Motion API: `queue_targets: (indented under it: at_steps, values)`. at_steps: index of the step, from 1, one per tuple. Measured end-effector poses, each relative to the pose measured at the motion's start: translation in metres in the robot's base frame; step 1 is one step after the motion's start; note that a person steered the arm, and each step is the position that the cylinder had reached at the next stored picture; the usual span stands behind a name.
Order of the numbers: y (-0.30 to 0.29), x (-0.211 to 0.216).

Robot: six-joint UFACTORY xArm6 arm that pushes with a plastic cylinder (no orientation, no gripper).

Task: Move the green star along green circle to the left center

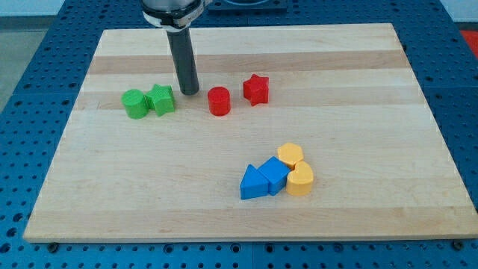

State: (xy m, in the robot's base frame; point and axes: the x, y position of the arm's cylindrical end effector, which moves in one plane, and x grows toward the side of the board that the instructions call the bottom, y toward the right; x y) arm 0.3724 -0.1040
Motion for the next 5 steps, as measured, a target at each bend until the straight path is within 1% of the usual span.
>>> queue_targets:
  at_steps: [1, 4, 5]
  values:
    - [-0.001, 0.013]
    - [-0.058, 0.015]
    - [-0.065, 0.021]
